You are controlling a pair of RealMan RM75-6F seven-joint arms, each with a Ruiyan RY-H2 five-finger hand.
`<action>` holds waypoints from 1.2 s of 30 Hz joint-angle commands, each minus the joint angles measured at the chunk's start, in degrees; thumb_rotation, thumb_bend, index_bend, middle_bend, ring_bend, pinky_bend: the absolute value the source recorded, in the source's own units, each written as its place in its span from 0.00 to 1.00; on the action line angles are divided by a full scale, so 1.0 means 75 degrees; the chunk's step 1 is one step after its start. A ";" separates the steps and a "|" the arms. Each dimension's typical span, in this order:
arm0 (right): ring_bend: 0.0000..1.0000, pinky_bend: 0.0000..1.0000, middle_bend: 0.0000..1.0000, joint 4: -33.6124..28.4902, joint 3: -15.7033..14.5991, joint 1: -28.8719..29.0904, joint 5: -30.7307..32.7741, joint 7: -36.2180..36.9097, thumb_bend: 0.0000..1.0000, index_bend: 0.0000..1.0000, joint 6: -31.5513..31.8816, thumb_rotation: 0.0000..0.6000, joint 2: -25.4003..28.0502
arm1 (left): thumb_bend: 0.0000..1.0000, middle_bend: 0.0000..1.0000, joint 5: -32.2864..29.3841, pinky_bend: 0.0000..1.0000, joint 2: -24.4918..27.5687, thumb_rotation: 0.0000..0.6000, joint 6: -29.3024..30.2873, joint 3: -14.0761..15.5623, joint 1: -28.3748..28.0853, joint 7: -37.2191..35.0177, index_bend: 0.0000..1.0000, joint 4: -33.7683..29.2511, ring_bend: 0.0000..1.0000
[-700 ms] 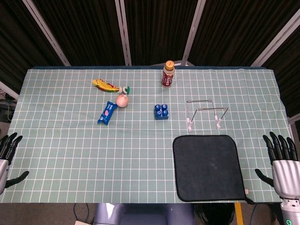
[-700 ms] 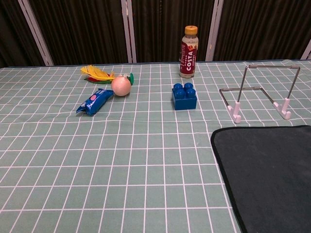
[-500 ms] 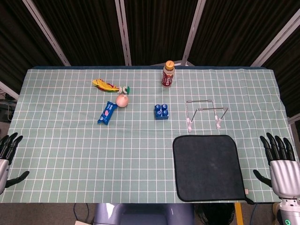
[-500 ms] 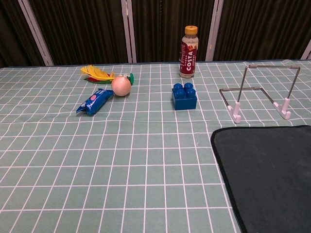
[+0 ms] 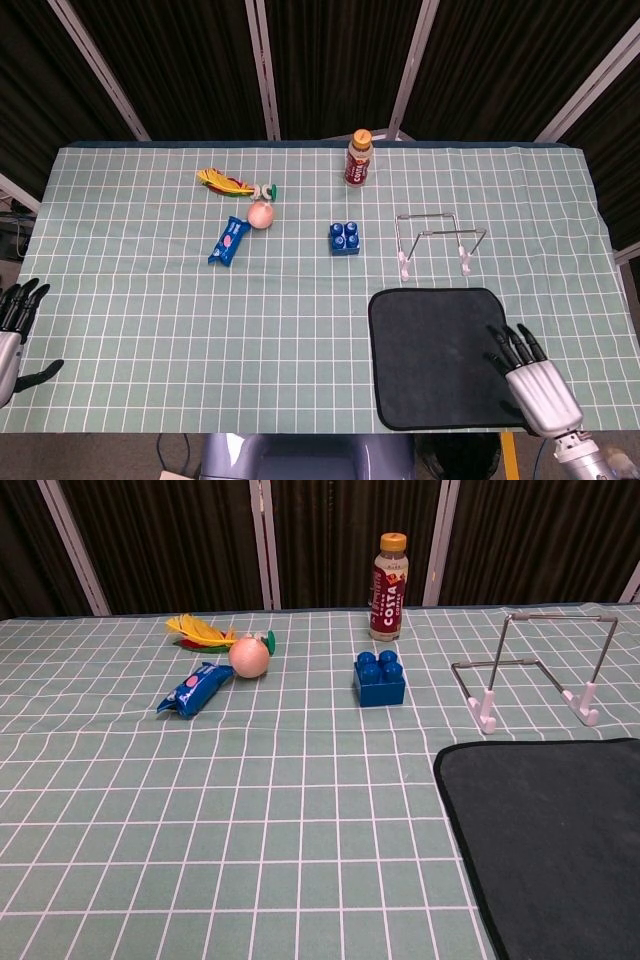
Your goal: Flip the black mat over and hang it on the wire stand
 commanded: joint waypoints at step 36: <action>0.00 0.00 0.00 0.2903 -0.0966 0.0145 -0.0912 0.0047 0.18 0.41 -0.0182 1.00 -0.2008 | 0.00 0.00 -0.0160 0.00 -0.0081 1.00 -0.0121 -0.0013 -0.0080 0.0146 0.00 0.0029 0.00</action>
